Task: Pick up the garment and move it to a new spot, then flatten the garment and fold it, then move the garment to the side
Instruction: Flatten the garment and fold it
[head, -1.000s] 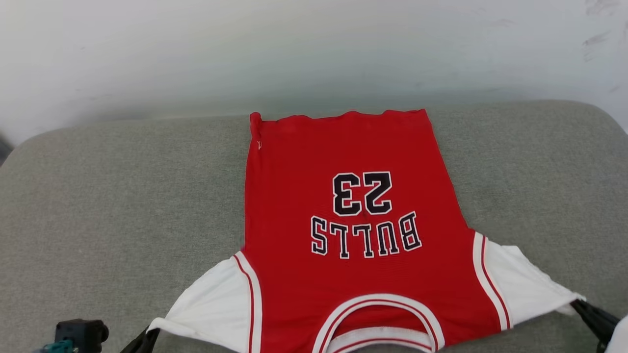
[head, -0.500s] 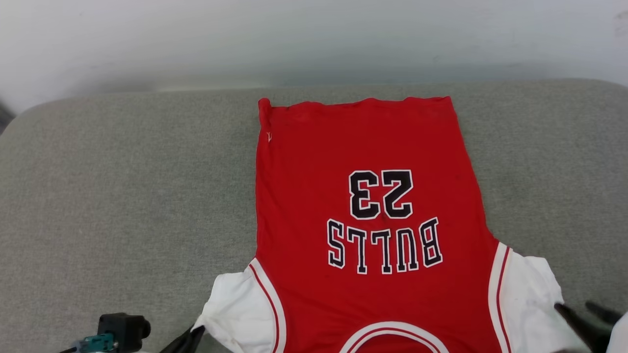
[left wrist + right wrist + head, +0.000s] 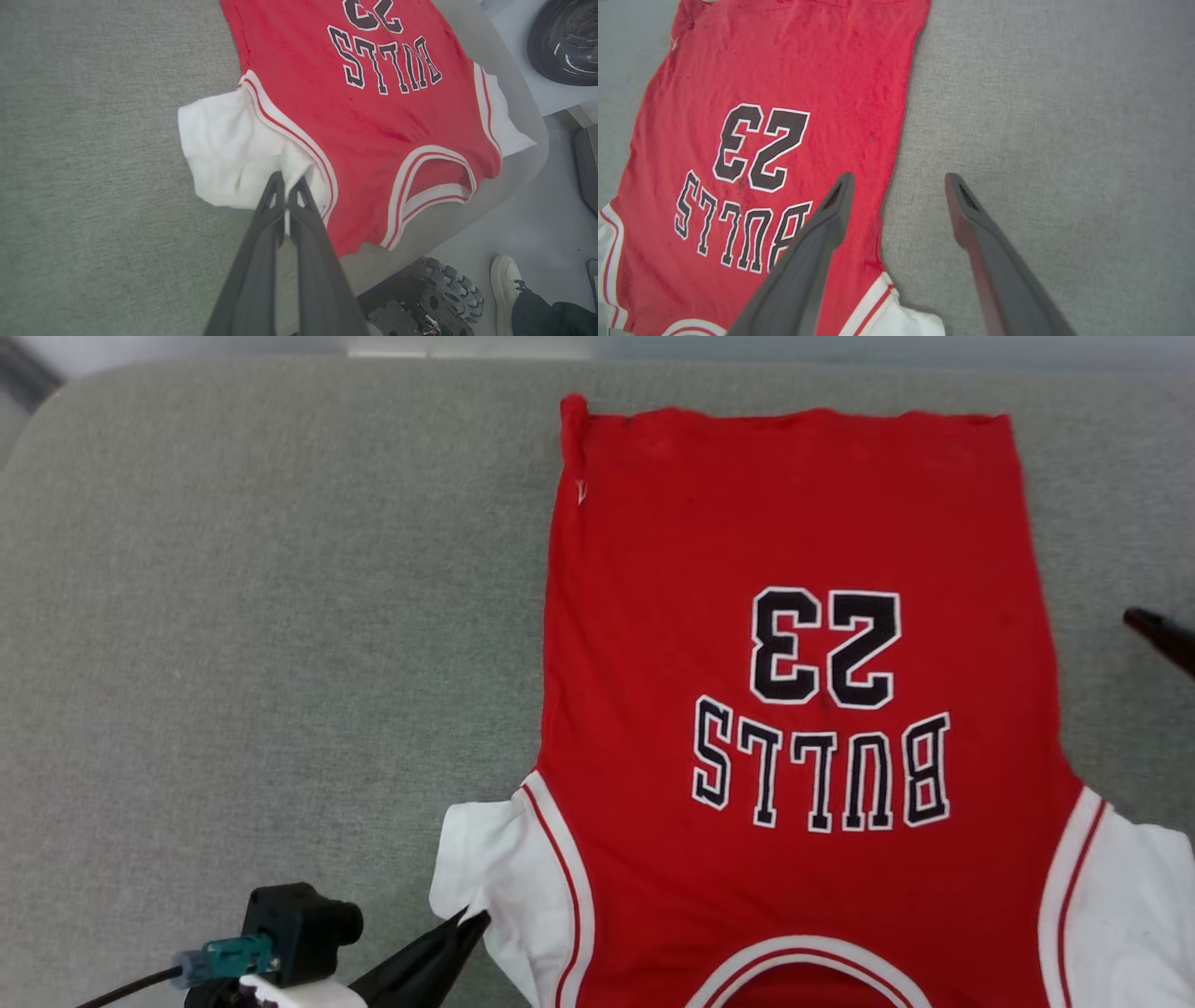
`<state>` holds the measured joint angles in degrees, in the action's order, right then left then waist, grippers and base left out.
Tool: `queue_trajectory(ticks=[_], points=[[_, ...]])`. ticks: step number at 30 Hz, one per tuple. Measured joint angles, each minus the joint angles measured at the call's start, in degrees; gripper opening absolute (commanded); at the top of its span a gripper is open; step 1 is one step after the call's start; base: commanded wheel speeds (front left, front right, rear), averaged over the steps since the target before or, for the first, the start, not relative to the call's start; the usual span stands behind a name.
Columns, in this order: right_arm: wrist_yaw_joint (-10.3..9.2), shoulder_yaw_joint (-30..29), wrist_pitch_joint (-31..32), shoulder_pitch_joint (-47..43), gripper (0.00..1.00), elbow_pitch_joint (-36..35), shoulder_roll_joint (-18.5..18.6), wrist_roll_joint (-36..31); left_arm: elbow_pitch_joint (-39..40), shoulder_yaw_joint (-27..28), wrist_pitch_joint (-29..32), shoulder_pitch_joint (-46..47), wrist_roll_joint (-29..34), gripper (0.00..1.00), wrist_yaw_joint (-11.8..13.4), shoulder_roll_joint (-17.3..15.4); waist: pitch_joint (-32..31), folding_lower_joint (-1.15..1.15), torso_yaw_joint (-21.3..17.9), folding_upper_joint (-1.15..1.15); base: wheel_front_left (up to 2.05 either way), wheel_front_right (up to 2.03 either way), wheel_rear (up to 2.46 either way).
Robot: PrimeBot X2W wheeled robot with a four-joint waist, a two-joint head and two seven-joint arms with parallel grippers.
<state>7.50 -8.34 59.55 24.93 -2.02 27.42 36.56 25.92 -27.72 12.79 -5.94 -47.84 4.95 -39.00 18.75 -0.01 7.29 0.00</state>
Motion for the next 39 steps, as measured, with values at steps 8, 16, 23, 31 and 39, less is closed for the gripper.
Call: queue_trajectory(ticks=[8, 16, 23, 31, 39], points=[[0.0, -4.24, 11.27, 22.08, 1.0, 11.81, -1.81, -12.96, 5.97, -3.23, 2.43, 4.6, 3.14, 0.0, -0.78, 1.31, 8.36, 0.0, 6.15, 0.0, 0.0, 0.0, 0.0], [0.0, -6.13, 13.74, 33.21, 1.0, 19.85, -0.09, -22.57, 8.6, -5.27, 3.11, 7.44, 3.97, 0.0, -1.42, 3.72, 14.81, 0.0, 12.82, 0.0, 0.0, 0.0, 0.0], [0.0, -7.2, 14.0, 36.2, 1.0, 21.3, 0.84, -25.95, 8.33, -5.99, 2.44, 8.57, 4.21, 0.0, -2.03, 5.15, 18.41, 0.0, 17.02, 0.0, 0.0, 0.0, 0.0], [0.0, -5.77, 14.03, 35.64, 0.35, 20.38, 2.66, -26.04, 6.8, -6.45, 1.47, 9.23, 3.81, 0.0, -2.78, 6.08, 20.33, 0.01, 19.18, 0.0, 0.0, 0.0, 0.0], [0.0, -4.98, 13.68, 32.44, 0.0, 20.31, 3.48, -24.3, 5.41, -6.38, 1.04, 9.82, 3.83, 0.0, -2.87, 6.58, 18.74, 0.01, 18.81, 0.0, 0.0, 0.0, 0.0]])
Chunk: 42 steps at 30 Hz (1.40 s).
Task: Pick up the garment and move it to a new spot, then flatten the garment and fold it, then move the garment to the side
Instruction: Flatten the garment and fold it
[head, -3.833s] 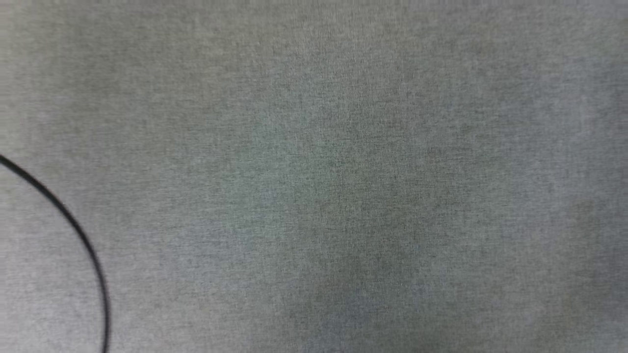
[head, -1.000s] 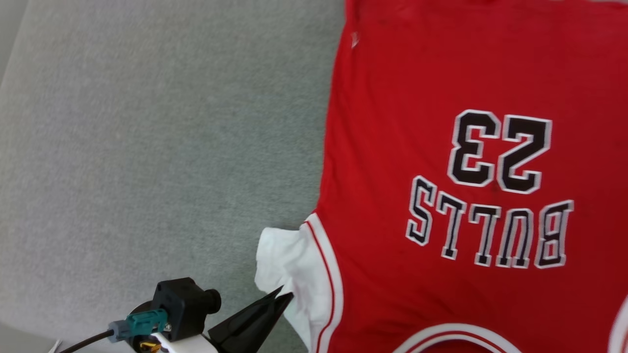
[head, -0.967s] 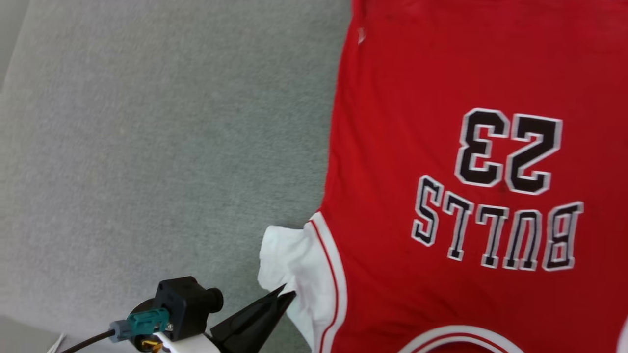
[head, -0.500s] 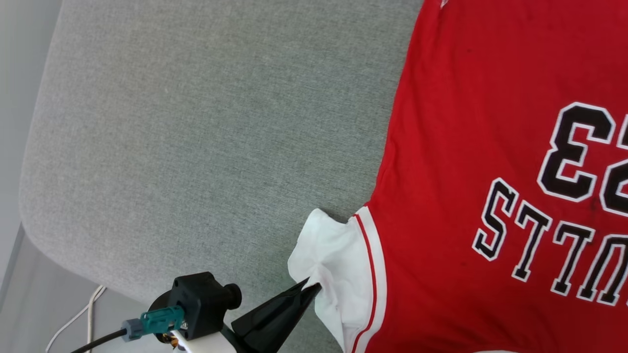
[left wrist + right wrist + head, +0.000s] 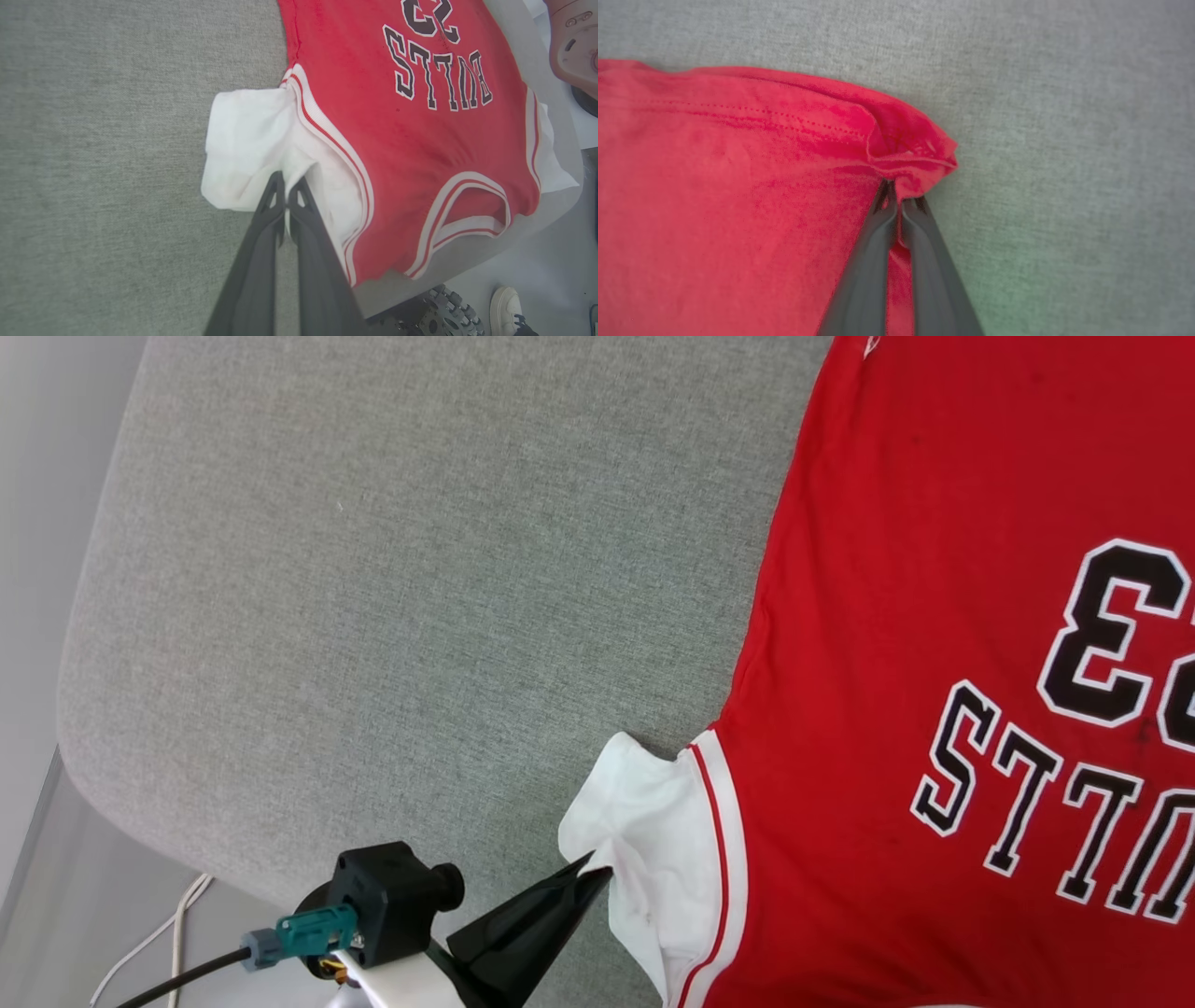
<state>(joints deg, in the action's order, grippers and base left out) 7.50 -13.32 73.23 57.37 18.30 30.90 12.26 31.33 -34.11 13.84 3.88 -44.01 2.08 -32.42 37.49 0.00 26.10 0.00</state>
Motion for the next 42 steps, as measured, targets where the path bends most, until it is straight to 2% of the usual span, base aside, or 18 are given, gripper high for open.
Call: queue_trajectory(ticks=[9, 17, 19, 20, 21, 28, 34, 42], points=[[0.01, 0.67, -2.29, -7.37, 0.0, 2.15, -1.35, 2.72, -1.74, 1.36, -0.23, -0.02, -0.1, 0.0, 1.33, -0.66, -5.61, 0.0, -3.51, 0.0, 0.0, 0.0, 0.0], [0.01, 4.81, -5.24, -20.14, 0.0, 1.62, -1.21, 10.68, -4.82, 2.81, -0.51, -2.45, -1.02, 0.0, 3.02, -1.65, -13.33, 0.0, -8.9, 0.0, 0.0, 0.0, 0.0], [0.01, 5.28, -5.98, -23.94, 0.0, 0.45, -1.51, 13.03, -5.53, 3.19, -0.86, -3.47, -1.74, 0.0, 3.5, -1.75, -15.35, 0.0, -10.51, 0.0, 0.0, 0.0, 0.0], [0.01, 5.76, -7.35, -29.3, 0.0, -2.21, -1.86, 16.29, -6.82, 3.86, -1.45, -4.67, -2.15, 0.0, 4.05, -2.16, -18.04, 0.0, -13.11, 0.0, 0.0, 0.0, 0.0], [0.01, 5.86, -7.71, -31.1, 0.0, -3.31, -2.02, 17.34, -7.24, 4.14, -1.58, -4.98, -2.22, 0.0, 4.25, -2.27, -18.87, 0.0, -13.96, 0.0, 0.0, 0.0, 0.0], [0.0, 3.49, -9.71, -44.61, 0.0, -11.77, -3.69, 21.61, -9.26, 5.15, -3.82, -6.97, -3.82, 0.0, 4.72, -1.43, -23.97, 0.01, -19.11, 0.0, 0.0, 0.0, 0.0], [0.0, 0.35, -10.78, -54.17, 0.0, -16.46, -6.68, 22.6, -11.14, 5.45, -5.03, -8.19, -4.67, 0.0, 4.7, -0.99, -26.85, 0.01, -21.92, 0.0, 0.0, 0.0, 0.0], [0.0, 0.18, -13.35, -60.55, 0.0, -16.44, -9.98, 22.27, -12.94, 5.15, -5.63, -8.43, -4.85, 0.0, 4.26, -0.8, -28.18, 0.01, -23.21, 0.0, 0.0, 0.0, 0.0]])
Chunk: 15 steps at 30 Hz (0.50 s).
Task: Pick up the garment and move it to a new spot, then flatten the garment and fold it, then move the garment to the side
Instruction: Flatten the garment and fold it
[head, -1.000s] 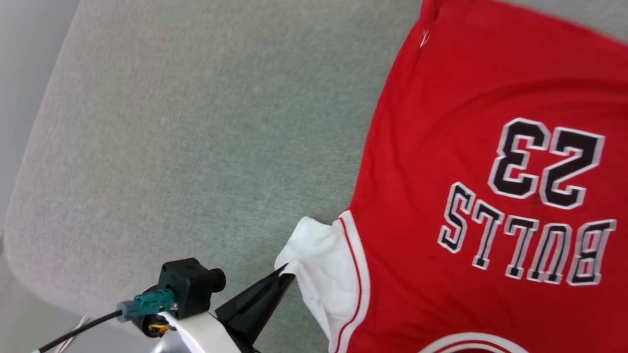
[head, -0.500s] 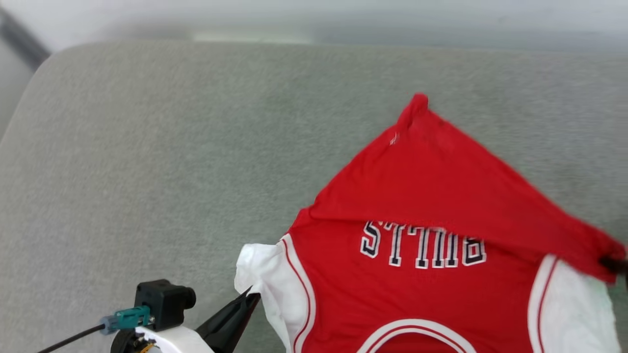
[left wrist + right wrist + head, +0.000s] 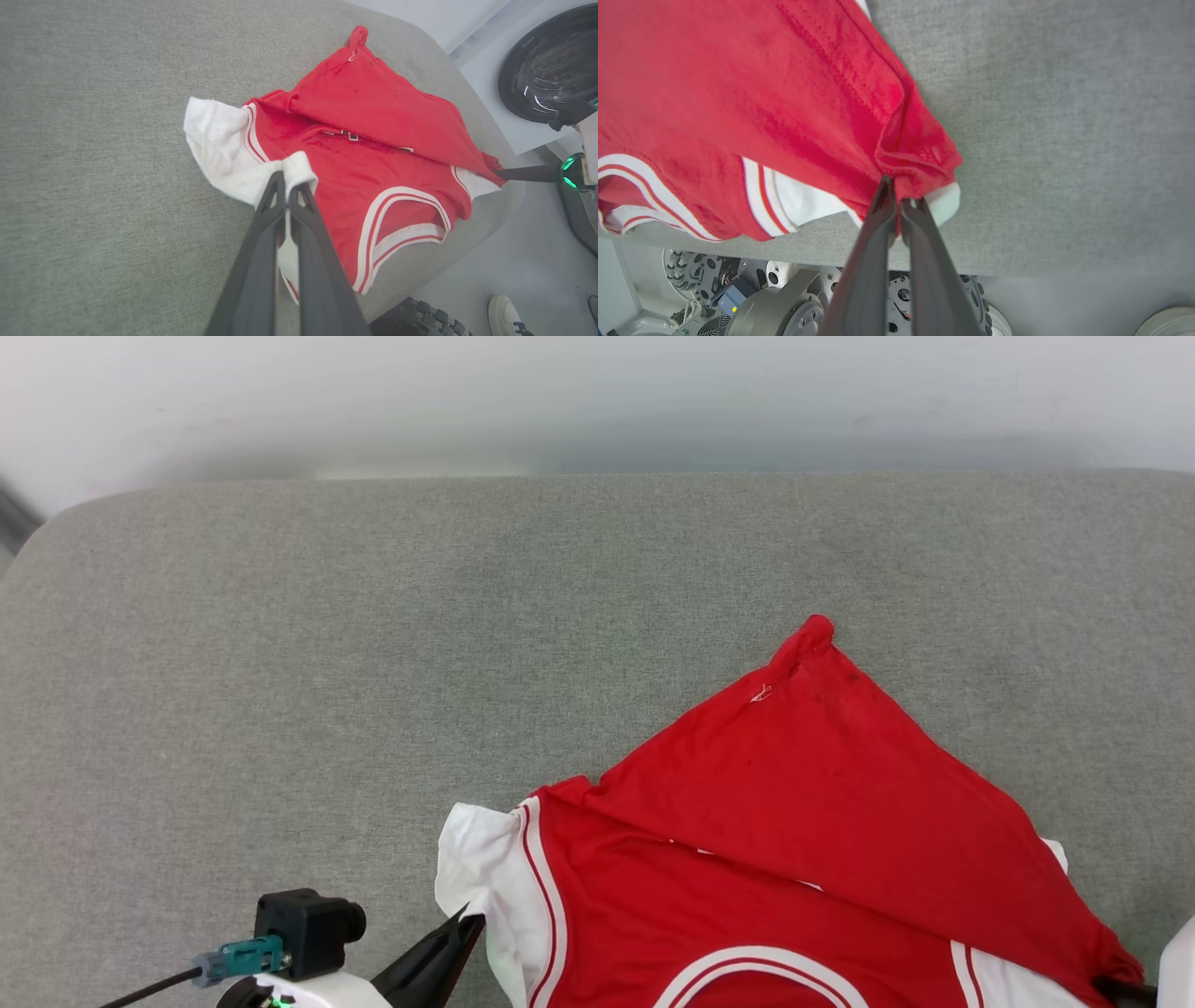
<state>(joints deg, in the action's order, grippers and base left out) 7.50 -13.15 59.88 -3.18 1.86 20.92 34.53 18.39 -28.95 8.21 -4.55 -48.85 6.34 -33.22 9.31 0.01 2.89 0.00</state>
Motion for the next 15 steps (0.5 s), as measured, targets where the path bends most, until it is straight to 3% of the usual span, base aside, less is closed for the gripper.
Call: queue_trajectory(ticks=[2, 3, 4, 15], points=[[0.0, 0.35, -1.11, -0.4, 0.0, 0.27, -0.24, 0.01, -0.08, -0.03, 0.0, -0.03, -0.21, 0.0, -0.04, -0.01, -0.1, 0.0, 0.0, 0.0, 0.0, 0.0, 0.0], [0.0, 0.42, -1.66, -0.37, 0.78, 0.35, -0.25, 0.02, -0.12, -0.02, 0.0, -0.03, -0.23, 0.0, -0.04, -0.02, -0.15, 0.0, 0.01, 0.0, 0.0, 0.0, 0.0], [0.0, 0.65, -2.16, -0.29, 1.0, 0.35, -0.23, 0.18, -0.16, 0.0, 0.0, -0.03, -0.25, 0.0, -0.04, -0.04, -0.21, 0.0, 0.02, 0.0, 0.0, 0.0, 0.0], [0.0, 4.74, -1.19, 7.75, 1.0, -8.31, 5.69, 4.05, 1.04, 0.02, 0.0, 0.02, -0.12, 0.0, -0.07, -0.45, 0.64, 0.0, 1.85, 0.0, 0.0, 0.0, 0.0]])
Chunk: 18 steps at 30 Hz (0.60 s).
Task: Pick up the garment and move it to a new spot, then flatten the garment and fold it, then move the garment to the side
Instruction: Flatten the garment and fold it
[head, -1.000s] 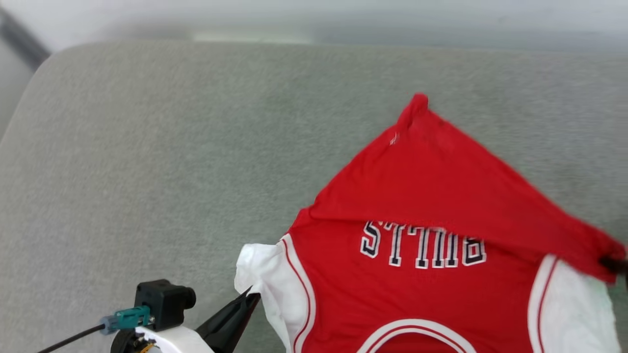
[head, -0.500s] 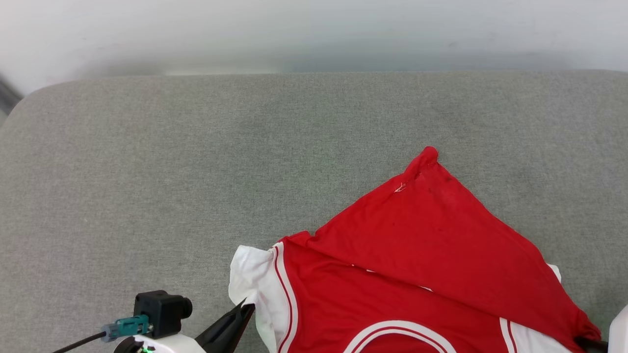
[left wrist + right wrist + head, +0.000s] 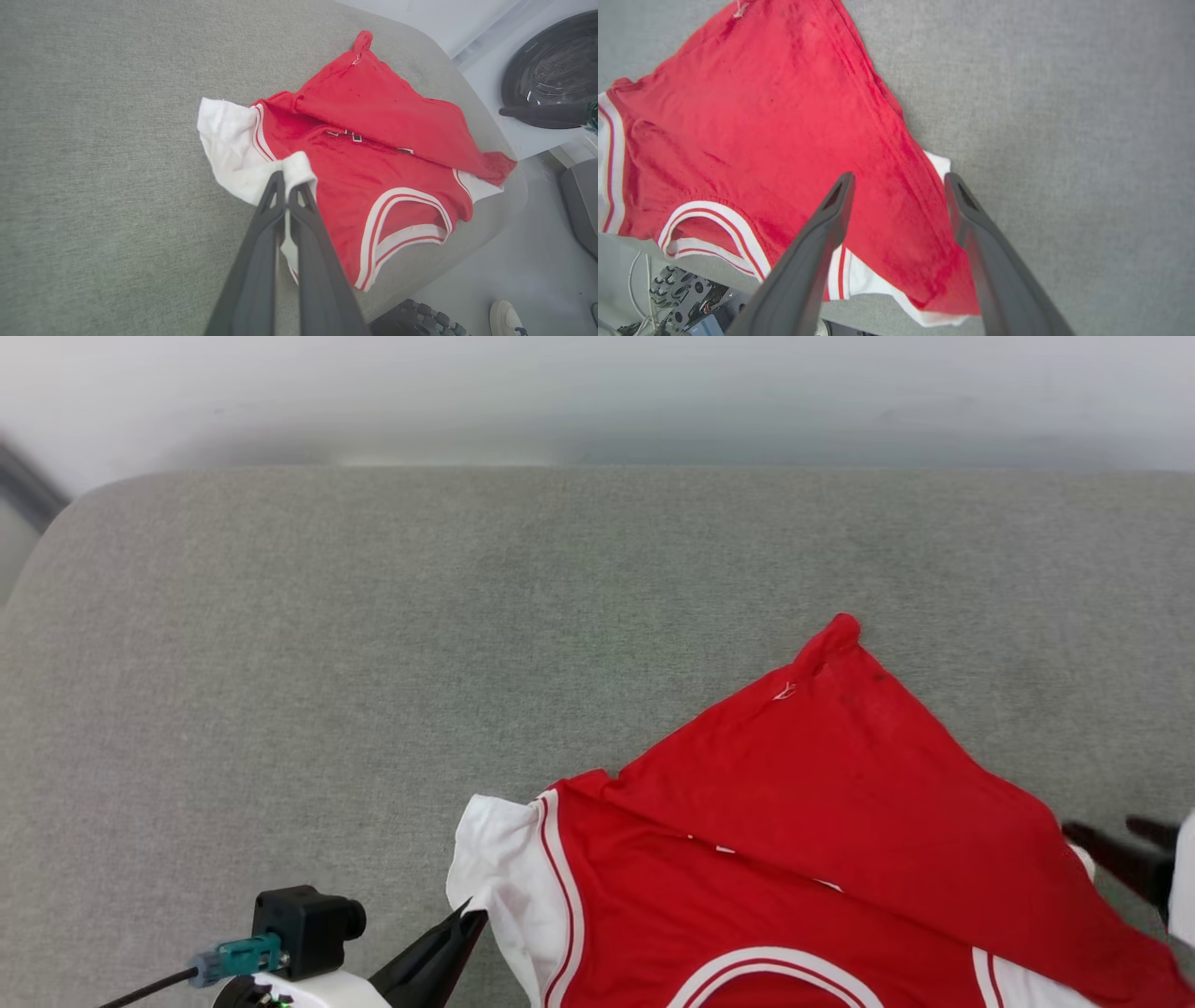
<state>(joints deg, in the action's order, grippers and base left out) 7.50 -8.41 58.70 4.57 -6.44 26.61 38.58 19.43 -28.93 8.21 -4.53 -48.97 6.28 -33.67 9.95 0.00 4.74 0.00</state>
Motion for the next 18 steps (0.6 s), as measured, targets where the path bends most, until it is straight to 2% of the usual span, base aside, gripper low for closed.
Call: queue_trajectory(ticks=[4, 8, 14, 18], points=[[0.0, 3.09, 2.76, 6.81, 1.0, -3.12, 0.41, -0.34, 1.53, -0.34, -0.02, 0.82, 0.85, 0.0, -0.21, 0.09, 1.77, 0.0, 1.33, 0.0, 0.0, 0.0, 0.0], [0.0, 6.97, 6.3, 14.96, 1.0, -3.02, -0.46, -2.97, 3.01, -0.92, 0.01, 2.53, 1.86, 0.0, -0.66, 0.37, 4.28, 0.0, 3.11, 0.0, 0.0, 0.0, 0.0], [0.0, 11.65, 9.07, 25.74, 1.0, 4.23, -1.4, -7.53, 4.42, -2.41, 0.11, 5.27, 3.04, 0.0, -1.57, 1.85, 8.45, 0.0, 6.91, 0.0, 0.0, 0.0, 0.0], [0.0, 13.74, 9.14, 30.36, 1.0, 10.61, -0.76, -9.98, 4.36, -3.55, 0.18, 6.66, 3.7, 0.0, -2.12, 2.89, 11.01, 0.0, 10.09, 0.0, 0.0, 0.0, 0.0]])
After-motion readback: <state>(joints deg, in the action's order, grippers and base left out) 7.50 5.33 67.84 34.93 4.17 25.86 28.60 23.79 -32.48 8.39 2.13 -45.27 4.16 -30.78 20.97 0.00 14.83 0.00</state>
